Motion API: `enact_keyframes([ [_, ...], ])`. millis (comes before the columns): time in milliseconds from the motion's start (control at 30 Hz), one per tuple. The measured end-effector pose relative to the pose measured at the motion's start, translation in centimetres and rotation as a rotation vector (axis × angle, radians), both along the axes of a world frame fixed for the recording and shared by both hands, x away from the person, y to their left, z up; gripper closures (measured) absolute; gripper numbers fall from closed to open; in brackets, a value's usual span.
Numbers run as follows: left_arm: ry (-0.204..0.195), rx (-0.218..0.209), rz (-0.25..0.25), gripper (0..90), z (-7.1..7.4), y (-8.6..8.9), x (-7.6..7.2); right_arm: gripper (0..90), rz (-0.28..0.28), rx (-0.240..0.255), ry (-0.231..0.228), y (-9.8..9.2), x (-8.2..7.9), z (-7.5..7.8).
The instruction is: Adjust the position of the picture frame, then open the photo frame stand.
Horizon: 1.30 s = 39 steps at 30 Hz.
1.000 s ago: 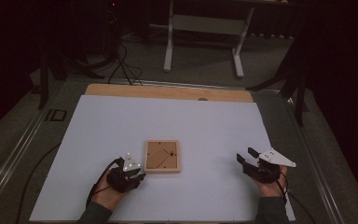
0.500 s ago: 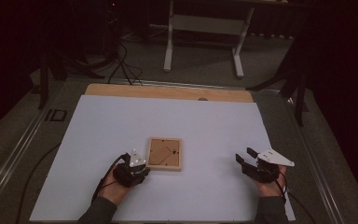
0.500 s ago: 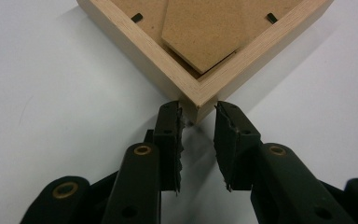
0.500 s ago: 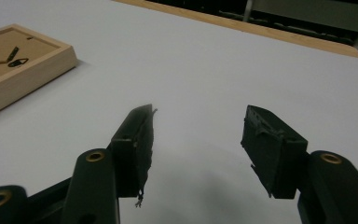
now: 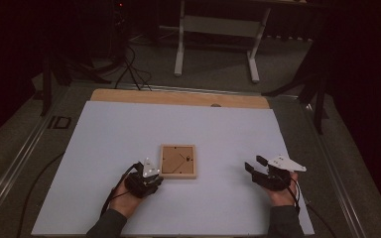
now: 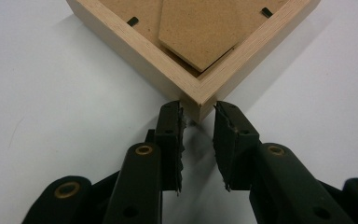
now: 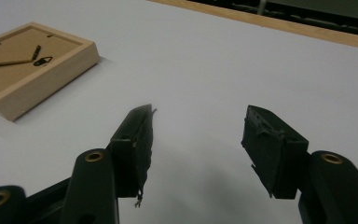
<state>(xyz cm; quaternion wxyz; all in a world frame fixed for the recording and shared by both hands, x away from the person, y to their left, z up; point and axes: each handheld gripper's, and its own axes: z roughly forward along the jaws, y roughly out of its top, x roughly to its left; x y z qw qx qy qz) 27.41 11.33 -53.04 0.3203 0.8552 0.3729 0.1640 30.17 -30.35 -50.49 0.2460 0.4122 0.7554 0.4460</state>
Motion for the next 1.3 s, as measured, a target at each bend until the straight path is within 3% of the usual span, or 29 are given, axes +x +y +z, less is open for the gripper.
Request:
enact_keyframes([
  [167,-0.005,0.001,0.006,71.8,0.0,0.0,0.0,42.0,0.034,0.032,0.017,0.7,0.3,0.1],
  [633,-0.022,-0.008,0.008,71.6,0.1,0.1,0.1,43.5,0.102,0.057,0.027,3.4,1.3,0.5],
  [1300,-0.041,-0.026,0.010,70.6,0.2,0.2,-0.1,55.6,0.204,0.053,0.049,10.4,2.7,1.1],
])
